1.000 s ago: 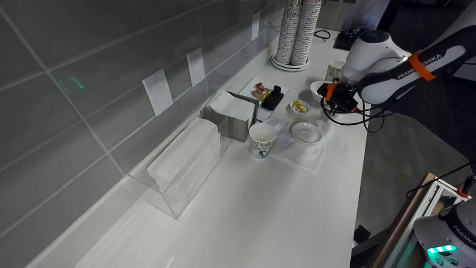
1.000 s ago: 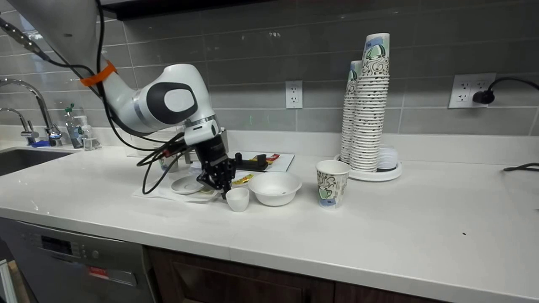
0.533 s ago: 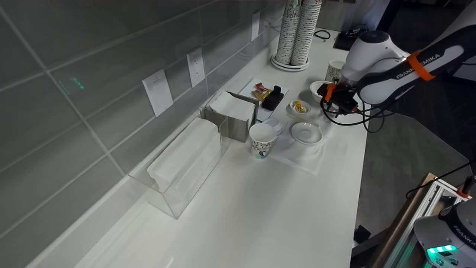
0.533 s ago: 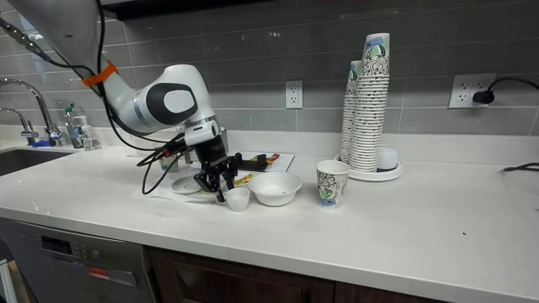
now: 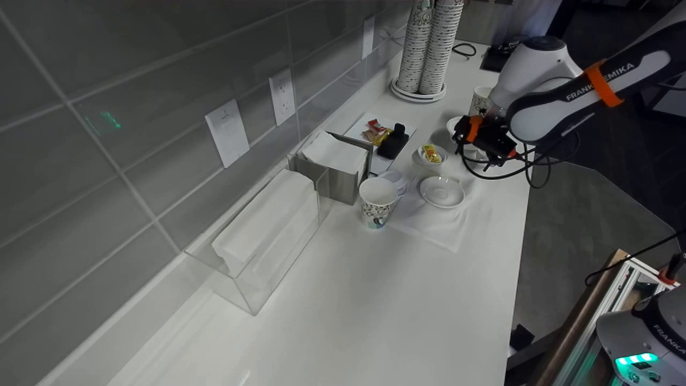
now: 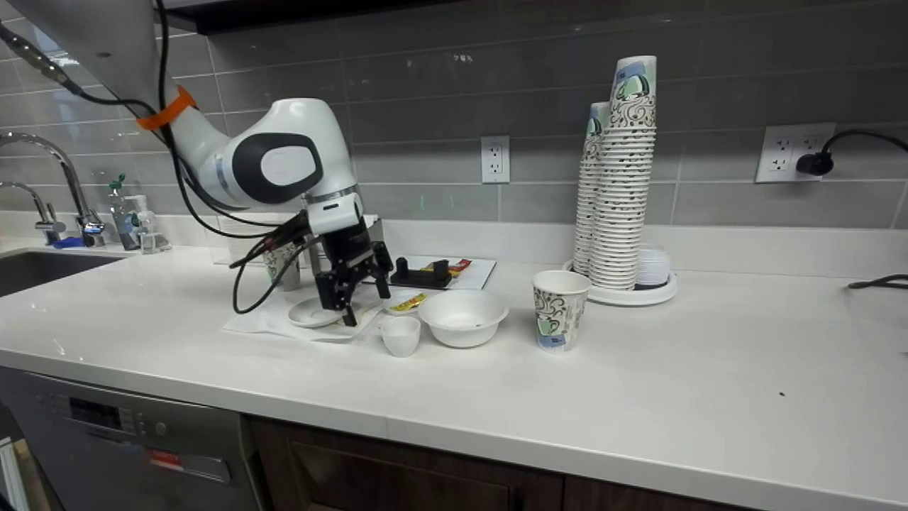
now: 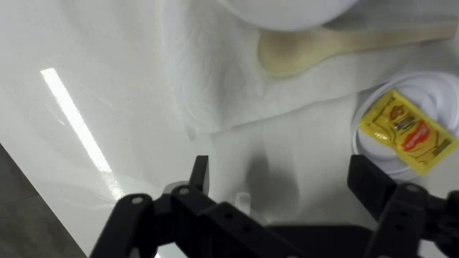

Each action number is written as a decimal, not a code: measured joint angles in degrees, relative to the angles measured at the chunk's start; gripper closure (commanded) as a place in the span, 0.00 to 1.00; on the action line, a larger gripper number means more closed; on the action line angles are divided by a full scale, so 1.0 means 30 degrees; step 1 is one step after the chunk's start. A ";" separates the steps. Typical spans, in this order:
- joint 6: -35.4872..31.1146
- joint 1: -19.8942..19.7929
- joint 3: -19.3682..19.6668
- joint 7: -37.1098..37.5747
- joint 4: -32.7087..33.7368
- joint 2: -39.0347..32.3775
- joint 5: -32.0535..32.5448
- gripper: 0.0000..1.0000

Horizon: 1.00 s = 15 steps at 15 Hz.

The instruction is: Take the cup off of the plate

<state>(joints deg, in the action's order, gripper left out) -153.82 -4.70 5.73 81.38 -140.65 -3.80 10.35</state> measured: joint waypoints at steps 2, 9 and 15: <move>0.0931 0.0205 -0.0404 -0.2257 -0.0066 0.0939 -0.1210 0.00; 0.7345 0.0356 -0.0649 -1.1020 0.0314 0.6160 -0.2325 0.00; 1.2600 0.0312 -0.0650 -1.7883 0.1363 0.9360 -0.2319 0.00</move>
<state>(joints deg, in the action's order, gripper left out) -116.02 -3.76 3.78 27.73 -136.56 24.28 3.40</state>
